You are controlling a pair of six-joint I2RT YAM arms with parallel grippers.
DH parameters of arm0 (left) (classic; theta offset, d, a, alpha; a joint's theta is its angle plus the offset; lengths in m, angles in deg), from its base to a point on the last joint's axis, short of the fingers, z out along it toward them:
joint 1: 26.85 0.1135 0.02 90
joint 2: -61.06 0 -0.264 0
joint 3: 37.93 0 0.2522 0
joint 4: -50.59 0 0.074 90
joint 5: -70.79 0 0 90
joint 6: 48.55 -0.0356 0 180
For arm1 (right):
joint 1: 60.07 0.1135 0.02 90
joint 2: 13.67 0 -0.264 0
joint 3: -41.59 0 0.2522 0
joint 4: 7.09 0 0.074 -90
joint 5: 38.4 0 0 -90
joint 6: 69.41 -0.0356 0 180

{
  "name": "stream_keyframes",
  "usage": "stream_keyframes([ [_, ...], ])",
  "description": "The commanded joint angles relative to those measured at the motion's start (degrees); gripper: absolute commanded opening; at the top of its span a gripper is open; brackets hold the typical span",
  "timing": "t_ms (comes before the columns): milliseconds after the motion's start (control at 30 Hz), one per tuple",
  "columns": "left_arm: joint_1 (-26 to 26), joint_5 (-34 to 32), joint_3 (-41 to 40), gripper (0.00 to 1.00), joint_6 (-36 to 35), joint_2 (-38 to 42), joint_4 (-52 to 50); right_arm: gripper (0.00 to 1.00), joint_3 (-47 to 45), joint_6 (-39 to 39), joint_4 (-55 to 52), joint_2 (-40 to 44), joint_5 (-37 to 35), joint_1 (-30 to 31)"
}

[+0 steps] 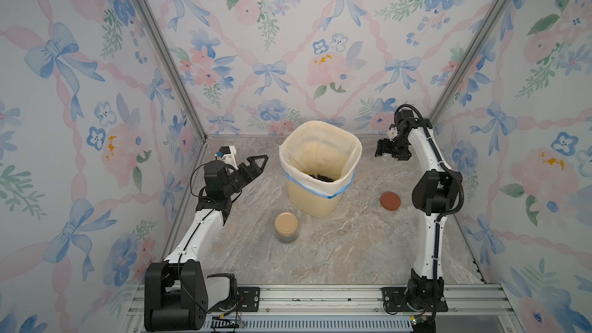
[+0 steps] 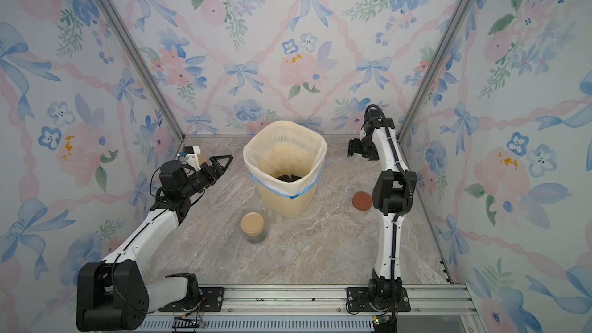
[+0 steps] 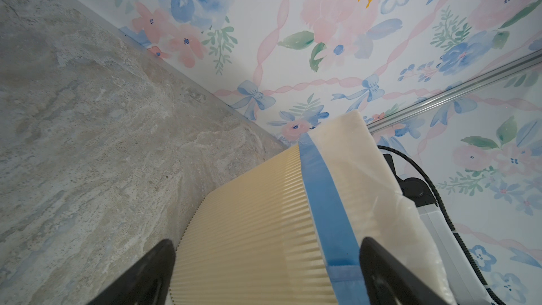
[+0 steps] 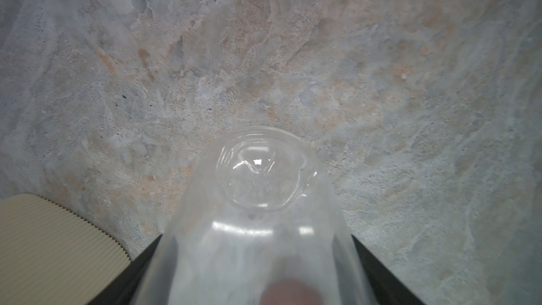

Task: Empty moldy tea leaves from jars
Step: Place the jar at the center of the board.

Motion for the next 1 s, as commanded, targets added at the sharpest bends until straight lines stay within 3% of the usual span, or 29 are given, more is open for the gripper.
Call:
stream_keyframes([
  [0,0.39,1.05,0.61,0.98,-1.17,1.39,-0.93,0.57,3.81,-1.37,-4.17,-2.11,-0.91,0.9],
  [967,0.47,1.63,-0.93,0.98,-1.3,2.41,-1.78,0.58,3.81,-1.85,-7.35,-5.78,-3.15,2.32],
])
